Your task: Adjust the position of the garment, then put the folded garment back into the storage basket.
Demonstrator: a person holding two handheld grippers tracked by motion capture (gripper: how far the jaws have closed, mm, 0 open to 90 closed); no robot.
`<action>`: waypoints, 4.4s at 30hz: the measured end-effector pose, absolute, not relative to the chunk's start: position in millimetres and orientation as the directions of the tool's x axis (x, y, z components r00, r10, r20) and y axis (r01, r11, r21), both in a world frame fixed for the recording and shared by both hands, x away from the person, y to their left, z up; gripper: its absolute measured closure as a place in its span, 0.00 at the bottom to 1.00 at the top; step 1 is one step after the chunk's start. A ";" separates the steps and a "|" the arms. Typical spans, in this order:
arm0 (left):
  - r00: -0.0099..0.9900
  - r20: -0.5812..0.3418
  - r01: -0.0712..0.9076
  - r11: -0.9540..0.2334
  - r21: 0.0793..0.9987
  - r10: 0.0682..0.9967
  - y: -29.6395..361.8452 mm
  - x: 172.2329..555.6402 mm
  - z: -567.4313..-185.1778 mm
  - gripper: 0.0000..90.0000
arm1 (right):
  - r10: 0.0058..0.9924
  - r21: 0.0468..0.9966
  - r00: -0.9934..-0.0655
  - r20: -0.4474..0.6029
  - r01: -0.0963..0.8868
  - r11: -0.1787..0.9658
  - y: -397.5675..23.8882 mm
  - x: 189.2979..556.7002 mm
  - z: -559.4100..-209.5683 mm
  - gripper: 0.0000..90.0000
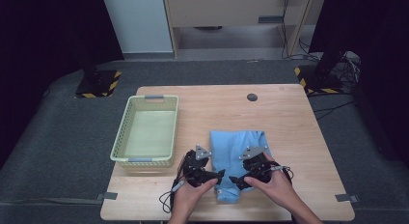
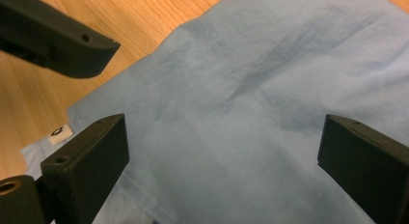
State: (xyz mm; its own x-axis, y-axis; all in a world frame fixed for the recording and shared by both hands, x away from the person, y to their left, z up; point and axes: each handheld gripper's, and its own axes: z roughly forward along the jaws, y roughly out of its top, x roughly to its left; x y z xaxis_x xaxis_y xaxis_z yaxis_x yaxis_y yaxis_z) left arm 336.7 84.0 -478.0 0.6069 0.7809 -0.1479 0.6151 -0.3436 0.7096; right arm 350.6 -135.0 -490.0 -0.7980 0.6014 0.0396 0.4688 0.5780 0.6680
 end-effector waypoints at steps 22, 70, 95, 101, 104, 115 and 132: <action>0.626 -0.118 0.608 -0.388 0.693 0.771 93.1 395.3 -424.2 0.08 | 0.638 0.658 -0.769 0.038 0.500 0.563 -199.6 344.1 -462.7 0.06; 0.586 -0.088 0.646 -0.399 0.650 0.806 84.0 431.3 -453.9 0.16 | 0.732 0.622 -0.679 0.064 0.600 0.502 -250.2 358.4 -494.8 0.05; 0.579 -0.105 0.659 -0.388 0.644 0.809 85.3 435.6 -471.0 0.19 | 0.757 0.579 -0.645 0.106 0.659 0.480 -215.7 387.3 -514.4 0.06; 0.577 -0.112 0.665 -0.386 0.639 0.809 85.9 436.1 -477.9 0.19 | 0.763 0.568 -0.638 0.107 0.669 0.479 -214.7 389.7 -520.6 0.07; 0.578 -0.110 0.665 -0.388 0.638 0.809 85.1 436.5 -480.1 0.19 | 0.763 0.570 -0.638 0.103 0.667 0.481 -213.8 388.7 -522.1 0.07; 0.560 -0.095 0.655 -0.369 0.660 0.823 84.9 439.4 -487.6 0.21 | 0.772 0.556 -0.631 0.074 0.669 0.493 -215.2 386.5 -522.9 0.07; 0.546 -0.120 0.652 -0.330 0.683 0.829 87.8 441.1 -497.2 0.25 | 0.734 0.573 -0.675 0.076 0.632 0.522 -206.3 374.9 -515.9 0.51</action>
